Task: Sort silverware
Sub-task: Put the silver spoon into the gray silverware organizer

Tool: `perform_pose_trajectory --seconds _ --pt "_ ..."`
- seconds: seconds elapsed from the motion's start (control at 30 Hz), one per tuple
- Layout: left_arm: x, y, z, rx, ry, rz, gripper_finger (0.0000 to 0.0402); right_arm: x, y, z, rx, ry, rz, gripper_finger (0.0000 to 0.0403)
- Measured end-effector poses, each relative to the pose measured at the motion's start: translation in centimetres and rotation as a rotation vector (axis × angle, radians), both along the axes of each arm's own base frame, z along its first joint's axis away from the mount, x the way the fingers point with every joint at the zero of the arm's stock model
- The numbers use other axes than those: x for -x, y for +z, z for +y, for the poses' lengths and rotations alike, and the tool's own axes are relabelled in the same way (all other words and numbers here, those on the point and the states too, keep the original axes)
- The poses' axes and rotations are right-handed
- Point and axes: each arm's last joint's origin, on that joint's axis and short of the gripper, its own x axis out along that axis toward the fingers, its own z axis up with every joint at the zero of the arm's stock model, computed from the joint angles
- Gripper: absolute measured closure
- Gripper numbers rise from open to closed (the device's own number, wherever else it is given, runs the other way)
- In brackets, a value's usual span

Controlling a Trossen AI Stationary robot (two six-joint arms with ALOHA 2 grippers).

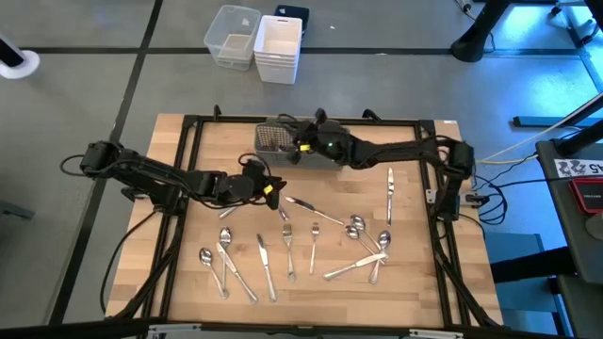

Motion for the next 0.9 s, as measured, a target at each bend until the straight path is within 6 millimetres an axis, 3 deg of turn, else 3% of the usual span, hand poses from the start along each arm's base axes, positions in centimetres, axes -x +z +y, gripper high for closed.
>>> perform_pose_trajectory --seconds 0.3,0.47,0.7,0.9 --pt "2.7 -0.6 1.4 0.258 0.179 0.089 0.0286 4.8 7.0 1.3 0.002 0.006 -0.009 0.0333" --pt "3.5 -1.6 1.1 0.466 0.083 0.226 0.0286 7.8 9.5 2.1 -0.010 0.012 0.032 0.0333" --pt "3.9 -1.9 -1.3 0.744 -0.145 0.348 0.0286 10.6 10.1 2.9 -0.058 0.061 0.169 0.0333" --pt "4.5 -1.9 -4.4 0.962 -0.208 0.413 0.0286 11.2 9.3 3.1 -0.091 0.061 0.282 0.0333"
